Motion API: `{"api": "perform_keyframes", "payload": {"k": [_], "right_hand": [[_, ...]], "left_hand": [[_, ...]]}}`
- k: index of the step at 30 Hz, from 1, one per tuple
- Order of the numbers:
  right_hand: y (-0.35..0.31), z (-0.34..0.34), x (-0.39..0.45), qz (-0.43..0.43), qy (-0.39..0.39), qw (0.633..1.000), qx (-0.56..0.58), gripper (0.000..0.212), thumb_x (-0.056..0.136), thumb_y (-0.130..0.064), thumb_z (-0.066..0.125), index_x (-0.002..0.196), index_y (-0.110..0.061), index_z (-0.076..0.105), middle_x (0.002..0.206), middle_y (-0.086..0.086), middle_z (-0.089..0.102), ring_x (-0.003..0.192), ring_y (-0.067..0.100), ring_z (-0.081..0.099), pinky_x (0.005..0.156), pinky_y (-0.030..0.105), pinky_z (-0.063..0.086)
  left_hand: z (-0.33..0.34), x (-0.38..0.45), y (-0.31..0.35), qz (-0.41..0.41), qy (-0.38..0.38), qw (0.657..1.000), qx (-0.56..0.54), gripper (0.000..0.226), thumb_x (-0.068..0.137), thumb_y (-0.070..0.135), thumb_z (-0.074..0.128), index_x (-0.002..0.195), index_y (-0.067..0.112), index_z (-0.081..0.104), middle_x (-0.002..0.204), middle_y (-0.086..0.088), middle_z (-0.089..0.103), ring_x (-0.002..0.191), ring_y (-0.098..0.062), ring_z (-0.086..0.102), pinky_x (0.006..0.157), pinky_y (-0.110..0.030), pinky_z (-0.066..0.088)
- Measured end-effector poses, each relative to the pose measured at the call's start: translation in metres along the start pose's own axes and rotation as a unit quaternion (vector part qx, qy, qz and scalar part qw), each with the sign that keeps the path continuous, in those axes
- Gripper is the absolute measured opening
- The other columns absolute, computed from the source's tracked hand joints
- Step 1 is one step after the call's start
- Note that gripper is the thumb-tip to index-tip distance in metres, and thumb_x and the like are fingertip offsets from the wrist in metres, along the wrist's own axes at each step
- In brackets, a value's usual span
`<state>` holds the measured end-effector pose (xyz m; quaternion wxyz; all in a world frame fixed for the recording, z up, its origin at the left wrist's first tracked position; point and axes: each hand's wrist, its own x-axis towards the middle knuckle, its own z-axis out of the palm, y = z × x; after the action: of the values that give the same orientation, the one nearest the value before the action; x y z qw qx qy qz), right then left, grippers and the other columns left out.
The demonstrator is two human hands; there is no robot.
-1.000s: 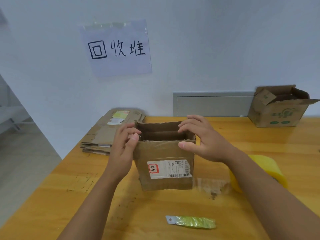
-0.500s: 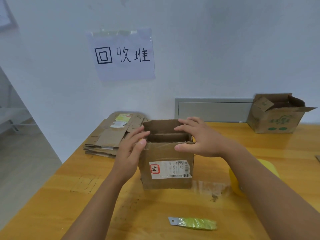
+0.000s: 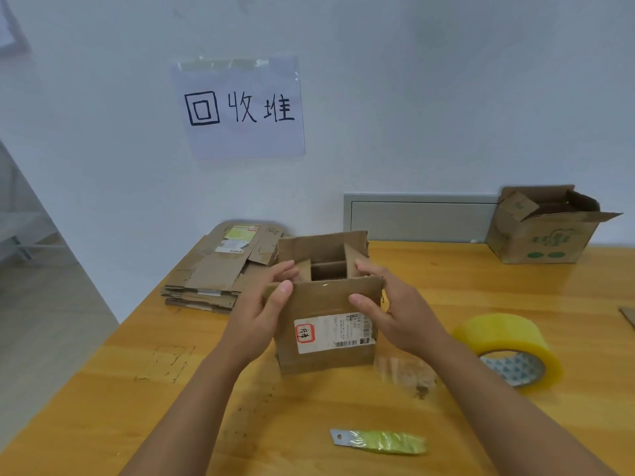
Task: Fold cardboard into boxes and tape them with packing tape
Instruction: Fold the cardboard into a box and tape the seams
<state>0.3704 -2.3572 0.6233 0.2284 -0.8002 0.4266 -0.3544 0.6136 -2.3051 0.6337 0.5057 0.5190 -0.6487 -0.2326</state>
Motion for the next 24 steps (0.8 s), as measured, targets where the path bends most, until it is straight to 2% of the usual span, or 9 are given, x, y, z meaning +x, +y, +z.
{"api": "perform_keyframes", "payload": {"k": [4,6,8,11,14,16,18,21,24], "right_hand": [[-0.001,0.006,-0.004,0.001,0.004,0.998,0.058,0.046,0.092,-0.065,0.037,0.130,-0.043,0.050,0.126,-0.018,0.057,0.115,0.001,0.054,0.094,0.029,0.050],[-0.007,0.006,-0.005,0.005,0.014,0.996,0.086,0.025,0.097,-0.062,0.037,0.113,-0.050,0.052,0.109,-0.020,0.063,0.101,-0.001,0.059,0.080,0.019,0.049],[-0.009,0.007,-0.006,0.008,0.023,0.994,0.108,0.020,0.099,-0.052,0.037,0.109,-0.047,0.054,0.100,-0.019,0.063,0.094,-0.003,0.059,0.072,0.013,0.046],[-0.004,0.011,-0.006,0.029,0.035,0.986,0.159,0.023,0.101,-0.038,0.044,0.118,-0.033,0.059,0.103,-0.017,0.066,0.097,0.001,0.062,0.076,0.020,0.051],[0.000,0.015,-0.004,0.066,0.061,0.977,0.193,0.038,0.100,-0.027,0.055,0.136,-0.032,0.043,0.130,-0.022,0.053,0.116,-0.012,0.051,0.094,0.022,0.050],[0.001,0.017,-0.003,0.087,0.080,0.973,0.201,0.050,0.099,-0.022,0.057,0.142,-0.033,0.035,0.137,-0.020,0.044,0.121,-0.016,0.044,0.104,0.022,0.043],[0.000,0.018,-0.002,0.110,0.089,0.969,0.202,0.054,0.099,-0.020,0.057,0.147,-0.028,0.033,0.142,-0.016,0.040,0.130,-0.004,0.041,0.109,0.029,0.042],[-0.002,0.015,0.001,0.134,0.081,0.965,0.210,0.059,0.100,-0.015,0.054,0.152,-0.025,0.027,0.151,-0.011,0.034,0.136,0.008,0.038,0.103,0.028,0.045],[-0.004,0.005,0.011,0.132,0.033,0.974,0.183,0.075,0.099,-0.012,0.053,0.157,-0.031,0.010,0.149,-0.020,0.022,0.125,0.007,0.041,0.085,0.023,0.053]], "left_hand": [[0.006,-0.009,0.003,-0.017,0.041,0.999,-0.004,0.047,0.085,0.066,0.038,0.123,0.043,0.051,0.107,0.042,0.059,0.102,0.012,0.058,0.073,-0.006,0.045],[0.010,-0.012,0.001,-0.023,0.069,0.997,-0.006,0.051,0.086,0.065,0.038,0.125,0.036,0.053,0.101,0.036,0.061,0.096,0.008,0.061,0.069,-0.009,0.047],[0.014,-0.013,-0.002,-0.027,0.097,0.995,-0.004,0.048,0.090,0.063,0.040,0.124,0.033,0.054,0.100,0.026,0.064,0.093,0.003,0.062,0.067,-0.013,0.049],[0.022,-0.011,-0.002,-0.046,0.136,0.990,-0.003,0.029,0.099,0.046,0.051,0.124,0.032,0.052,0.102,0.014,0.064,0.089,0.006,0.062,0.065,-0.015,0.051],[0.028,-0.008,-0.002,-0.070,0.168,0.983,-0.014,0.034,0.098,0.027,0.059,0.129,0.029,0.047,0.114,0.017,0.057,0.100,0.013,0.054,0.070,-0.006,0.045],[0.029,-0.004,-0.003,-0.089,0.170,0.981,-0.027,0.036,0.097,0.020,0.059,0.132,0.025,0.049,0.119,0.015,0.056,0.111,0.003,0.053,0.075,-0.009,0.044],[0.027,-0.002,-0.005,-0.108,0.149,0.981,-0.060,0.037,0.098,0.011,0.055,0.131,0.025,0.049,0.122,0.012,0.055,0.117,-0.009,0.052,0.082,-0.017,0.045],[0.022,-0.001,-0.004,-0.114,0.103,0.987,-0.047,0.052,0.096,0.003,0.051,0.134,0.036,0.040,0.134,0.009,0.048,0.126,-0.011,0.045,0.100,-0.034,0.045],[0.008,0.007,-0.001,-0.119,0.037,0.992,-0.028,0.079,0.094,0.000,0.052,0.150,0.043,0.019,0.150,0.017,0.027,0.137,-0.007,0.030,0.111,-0.034,0.034]]}}
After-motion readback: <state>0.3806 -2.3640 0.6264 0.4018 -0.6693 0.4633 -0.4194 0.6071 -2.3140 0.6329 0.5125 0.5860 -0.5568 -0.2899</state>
